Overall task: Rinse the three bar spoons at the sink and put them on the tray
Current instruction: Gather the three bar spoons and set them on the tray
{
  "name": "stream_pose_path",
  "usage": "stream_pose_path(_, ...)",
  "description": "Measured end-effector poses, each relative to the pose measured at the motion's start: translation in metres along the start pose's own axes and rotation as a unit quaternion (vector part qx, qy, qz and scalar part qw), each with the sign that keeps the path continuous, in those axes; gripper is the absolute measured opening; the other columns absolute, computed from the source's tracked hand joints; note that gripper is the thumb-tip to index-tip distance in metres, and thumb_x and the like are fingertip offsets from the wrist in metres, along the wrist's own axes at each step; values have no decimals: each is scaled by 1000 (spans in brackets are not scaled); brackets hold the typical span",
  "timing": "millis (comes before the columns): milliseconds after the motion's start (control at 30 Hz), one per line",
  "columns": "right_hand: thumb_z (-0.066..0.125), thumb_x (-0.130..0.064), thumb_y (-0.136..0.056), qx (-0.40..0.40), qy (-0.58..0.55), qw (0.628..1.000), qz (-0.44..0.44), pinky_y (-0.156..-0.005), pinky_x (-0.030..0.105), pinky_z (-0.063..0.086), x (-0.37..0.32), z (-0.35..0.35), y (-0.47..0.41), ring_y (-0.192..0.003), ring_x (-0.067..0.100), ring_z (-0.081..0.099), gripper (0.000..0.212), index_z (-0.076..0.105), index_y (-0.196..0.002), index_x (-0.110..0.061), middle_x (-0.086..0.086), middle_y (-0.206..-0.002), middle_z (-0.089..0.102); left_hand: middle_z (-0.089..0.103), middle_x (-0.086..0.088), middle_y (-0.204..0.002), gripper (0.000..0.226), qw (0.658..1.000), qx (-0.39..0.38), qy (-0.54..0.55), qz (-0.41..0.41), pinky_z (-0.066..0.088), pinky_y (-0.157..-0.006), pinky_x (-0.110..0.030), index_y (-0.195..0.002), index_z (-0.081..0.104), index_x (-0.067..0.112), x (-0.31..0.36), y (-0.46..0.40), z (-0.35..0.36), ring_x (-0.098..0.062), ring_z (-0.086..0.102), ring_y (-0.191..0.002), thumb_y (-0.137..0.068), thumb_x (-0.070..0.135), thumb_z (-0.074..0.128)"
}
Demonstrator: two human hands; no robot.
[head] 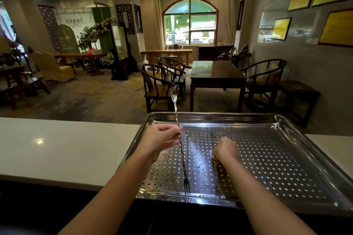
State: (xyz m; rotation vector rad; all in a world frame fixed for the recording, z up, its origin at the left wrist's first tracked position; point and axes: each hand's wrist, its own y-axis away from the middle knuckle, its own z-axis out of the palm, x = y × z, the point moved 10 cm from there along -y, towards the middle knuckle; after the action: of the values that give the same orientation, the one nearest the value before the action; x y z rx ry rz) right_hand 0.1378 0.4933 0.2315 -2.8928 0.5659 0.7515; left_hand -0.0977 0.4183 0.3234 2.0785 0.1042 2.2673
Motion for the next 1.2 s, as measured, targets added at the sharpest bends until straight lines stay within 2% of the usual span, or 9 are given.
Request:
stream_pose_path(100,67,-12,-80,-43,-38,998,7,-64,32,55,3,-2,5,-73,20,62,7,63,-78,-7,7,-80,66,70,-10,-85,20,1000,-1,5,2,55,-57,-18,-97,70,-2,1,2,-1,-11,68,-68,-79,8,68)
stream_pose_path(167,67,-17,-81,-96,-117,989,3,-66,33,56,6,-3,9,-70,20,62,14,67,-83,-3,11,-80,69,70,-11,-85,18,1000,-2,9,-1,56,-58,-19,-96,70,-1,0,2,-1,-13,68,-71,-79,7,67)
stream_pose_path(300,61,-14,-86,-210,-331,919,-42,-51,20,51,-8,-19,45,-66,13,63,9,66,-90,-8,6,-86,67,69,-11,-82,15,1000,-8,20,-13,59,-63,-23,-94,69,-2,-2,0,9,-14,66,-70,-81,5,65)
stream_pose_path(467,65,-23,-83,-208,-380,889,-145,-55,15,49,-38,-61,85,-63,4,65,6,70,-86,-20,-4,-78,73,67,-11,-80,14,999,-35,0,-3,58,-63,-22,-93,68,-1,3,-9,50,-15,64,-69,-81,5,66)
stream_pose_path(600,67,-17,-81,-129,-367,907,-159,-47,13,47,-26,-97,88,-54,5,64,8,69,-74,-21,-1,-69,72,68,-13,-82,9,998,-62,-7,-6,59,-65,-24,-88,69,1,2,-23,90,-16,66,-71,-80,5,68)
stream_pose_path(733,70,-15,-78,-48,-313,938,-140,-47,20,47,5,-113,79,-53,7,62,6,68,-72,-17,1,-66,70,70,-8,-68,2,995,-100,5,-27,57,-57,-20,-77,71,3,-7,-33,135,-11,67,-59,-78,5,70)
stream_pose_path(900,71,-17,-77,14,-272,957,-102,-65,33,57,41,-123,62,-61,13,67,6,68,-71,-16,1,-66,70,70,-9,-73,2,993,-103,-54,-11,55,-57,-18,-79,71,6,-16,-47,173,-12,67,-64,-80,6,69)
stream_pose_path(1100,71,-17,-77,-9,-216,973,-78,-72,41,57,58,-110,44,-71,20,68,8,68,-70,-15,5,-73,71,65,-8,-70,5,977,-87,-194,-12,55,-54,-17,-76,68,2,-33,-64,197,-11,62,-61,-79,6,69)
stream_pose_path(1200,70,-14,-79,-41,-191,978,-68,-72,41,58,68,-94,36,-73,21,69,9,68,-70,-12,7,-74,71,64,-10,-67,9,964,-91,-247,-35,55,-65,-23,-71,66,3,-52,-73,200,-12,61,-59,-79,4,69)
